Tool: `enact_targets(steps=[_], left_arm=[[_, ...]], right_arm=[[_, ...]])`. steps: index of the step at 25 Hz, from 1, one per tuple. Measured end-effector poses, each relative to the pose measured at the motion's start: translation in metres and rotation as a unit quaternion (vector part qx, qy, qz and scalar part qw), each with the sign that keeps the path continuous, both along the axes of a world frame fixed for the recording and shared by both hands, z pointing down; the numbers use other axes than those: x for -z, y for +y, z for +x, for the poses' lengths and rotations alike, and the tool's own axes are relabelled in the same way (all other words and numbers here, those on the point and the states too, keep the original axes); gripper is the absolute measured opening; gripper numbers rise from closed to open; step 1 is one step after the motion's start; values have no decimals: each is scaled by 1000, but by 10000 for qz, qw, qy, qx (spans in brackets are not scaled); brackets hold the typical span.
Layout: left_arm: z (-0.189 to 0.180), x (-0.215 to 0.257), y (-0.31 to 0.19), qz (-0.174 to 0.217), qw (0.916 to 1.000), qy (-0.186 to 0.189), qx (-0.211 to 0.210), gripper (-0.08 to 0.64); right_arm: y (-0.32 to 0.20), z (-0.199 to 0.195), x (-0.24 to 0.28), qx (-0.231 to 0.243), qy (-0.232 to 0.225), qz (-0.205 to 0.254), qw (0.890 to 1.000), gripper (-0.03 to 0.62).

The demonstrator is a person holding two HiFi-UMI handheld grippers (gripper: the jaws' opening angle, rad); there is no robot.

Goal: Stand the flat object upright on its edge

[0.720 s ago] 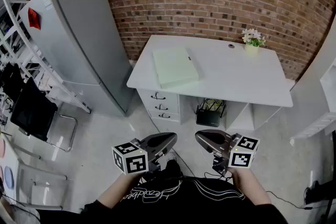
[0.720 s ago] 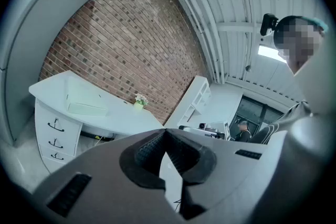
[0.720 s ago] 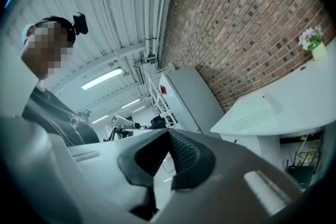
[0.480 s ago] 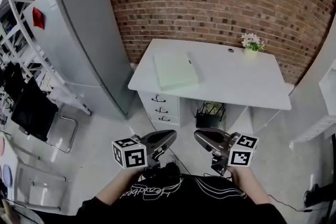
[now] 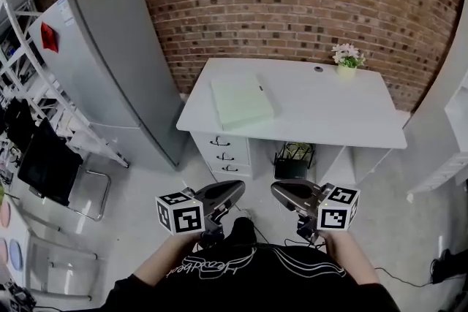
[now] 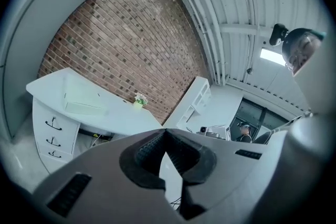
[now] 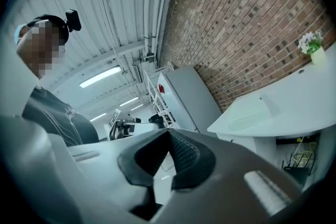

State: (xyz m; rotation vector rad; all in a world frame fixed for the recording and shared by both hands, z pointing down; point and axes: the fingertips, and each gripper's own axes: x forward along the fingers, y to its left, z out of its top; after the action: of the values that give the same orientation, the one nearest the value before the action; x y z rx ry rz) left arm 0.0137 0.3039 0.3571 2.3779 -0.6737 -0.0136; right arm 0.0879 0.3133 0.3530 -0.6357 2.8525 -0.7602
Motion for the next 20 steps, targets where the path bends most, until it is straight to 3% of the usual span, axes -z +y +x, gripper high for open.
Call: enact_targets(steps=[3, 13, 20], left_arm=[[-4, -15, -13, -282, 9996, 61, 82, 3], [-16, -70, -78, -1221, 9917, 282, 271, 3], [-36, -100, -152, -1583, 9863, 361, 305, 3]], right_arm=[[-9, 0, -19, -18, 184, -165, 9997, 5], [-73, 11, -61, -224, 21, -913, 9956, 5], [-136, 10, -96, -365, -185, -1426, 9889, 6]])
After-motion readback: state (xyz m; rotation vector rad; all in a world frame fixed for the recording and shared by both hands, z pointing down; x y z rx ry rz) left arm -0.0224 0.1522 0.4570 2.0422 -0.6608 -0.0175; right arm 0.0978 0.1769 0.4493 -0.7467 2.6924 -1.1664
